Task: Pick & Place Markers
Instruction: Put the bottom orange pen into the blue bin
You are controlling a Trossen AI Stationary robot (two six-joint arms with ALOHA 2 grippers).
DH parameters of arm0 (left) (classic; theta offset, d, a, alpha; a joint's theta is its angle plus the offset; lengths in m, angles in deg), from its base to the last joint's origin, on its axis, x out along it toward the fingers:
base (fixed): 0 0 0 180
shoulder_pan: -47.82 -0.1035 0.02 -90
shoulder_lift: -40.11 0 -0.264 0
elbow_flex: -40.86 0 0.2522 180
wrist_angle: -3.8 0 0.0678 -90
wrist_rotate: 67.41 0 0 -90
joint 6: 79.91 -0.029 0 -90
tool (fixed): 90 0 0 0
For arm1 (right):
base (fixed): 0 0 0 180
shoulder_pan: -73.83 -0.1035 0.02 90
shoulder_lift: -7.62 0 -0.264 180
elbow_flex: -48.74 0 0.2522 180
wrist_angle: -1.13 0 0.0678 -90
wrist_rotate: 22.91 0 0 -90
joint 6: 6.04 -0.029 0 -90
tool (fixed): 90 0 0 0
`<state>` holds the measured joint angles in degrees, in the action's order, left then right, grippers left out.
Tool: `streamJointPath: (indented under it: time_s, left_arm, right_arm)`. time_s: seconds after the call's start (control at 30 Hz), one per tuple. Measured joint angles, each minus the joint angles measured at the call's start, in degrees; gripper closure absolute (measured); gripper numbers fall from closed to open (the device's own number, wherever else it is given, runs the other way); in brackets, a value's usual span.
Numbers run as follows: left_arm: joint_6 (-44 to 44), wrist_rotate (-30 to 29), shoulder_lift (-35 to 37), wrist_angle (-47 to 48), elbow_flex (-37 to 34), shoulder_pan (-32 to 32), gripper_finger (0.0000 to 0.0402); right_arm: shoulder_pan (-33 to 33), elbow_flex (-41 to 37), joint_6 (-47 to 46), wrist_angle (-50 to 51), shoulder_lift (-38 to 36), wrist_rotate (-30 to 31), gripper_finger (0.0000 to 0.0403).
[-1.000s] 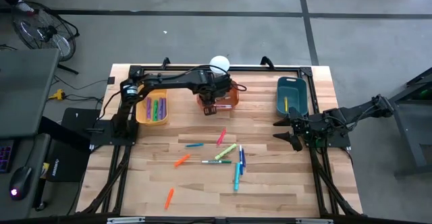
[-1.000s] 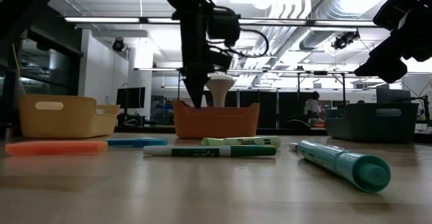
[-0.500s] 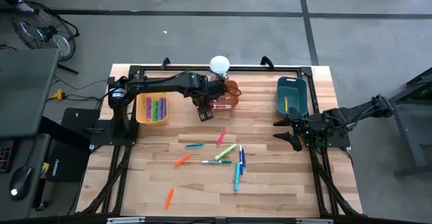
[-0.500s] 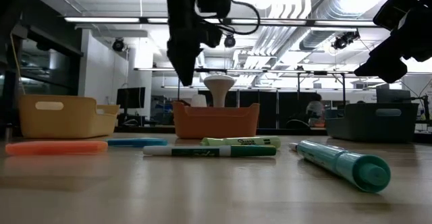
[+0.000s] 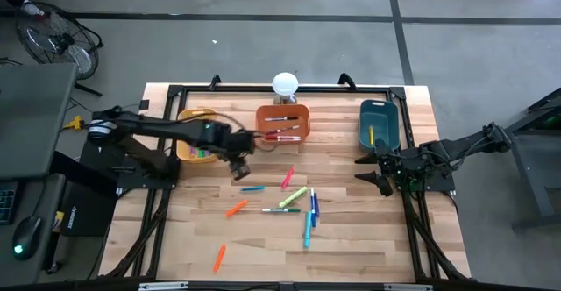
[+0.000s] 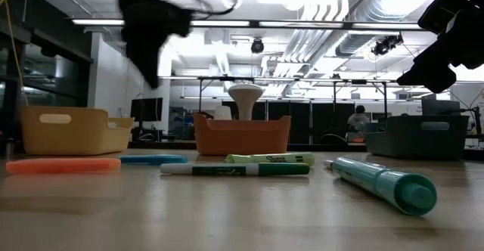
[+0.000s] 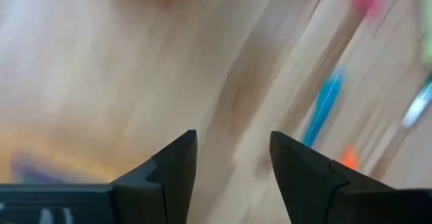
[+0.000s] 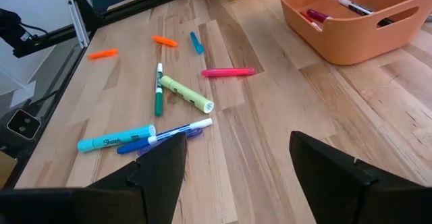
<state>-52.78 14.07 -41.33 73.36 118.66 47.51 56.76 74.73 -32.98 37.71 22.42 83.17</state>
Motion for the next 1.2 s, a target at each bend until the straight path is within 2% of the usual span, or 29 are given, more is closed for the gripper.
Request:
streamJointPath:
  time_s: [0.17,0.37,0.67,0.87,1.03,1.2]
  left_arm:
    - [9.38,0.05,4.78,0.71,-6.75,4.43,0.022]
    - [18.6,0.77,5.58,0.96,-10.99,10.6,0.022]
    - [23.22,0.47,5.38,-8.13,-13.27,18.68,0.022]
    - [26.32,1.04,3.6,-12.06,-13.23,20.79,0.022]
    - [29.7,6.93,1.64,-13.26,-13.17,21.06,0.022]
    - [43.01,11.5,-0.63,-14.77,-13.17,22.92,0.022]
  right_arm:
    - [-0.01,0.02,0.0,-0.28,0.61,-0.01,0.0151]
    - [0.0,0.0,0.0,0.1,0.95,-0.11,0.015]
    - [0.01,0.0,0.0,-0.14,1.35,-0.02,0.0151]
    - [-0.02,0.0,0.0,-0.17,1.37,-0.04,0.015]
    - [-0.01,0.0,0.0,-0.16,1.37,-0.04,0.015]
    - [-0.02,0.0,2.2,0.03,1.33,0.06,0.015]
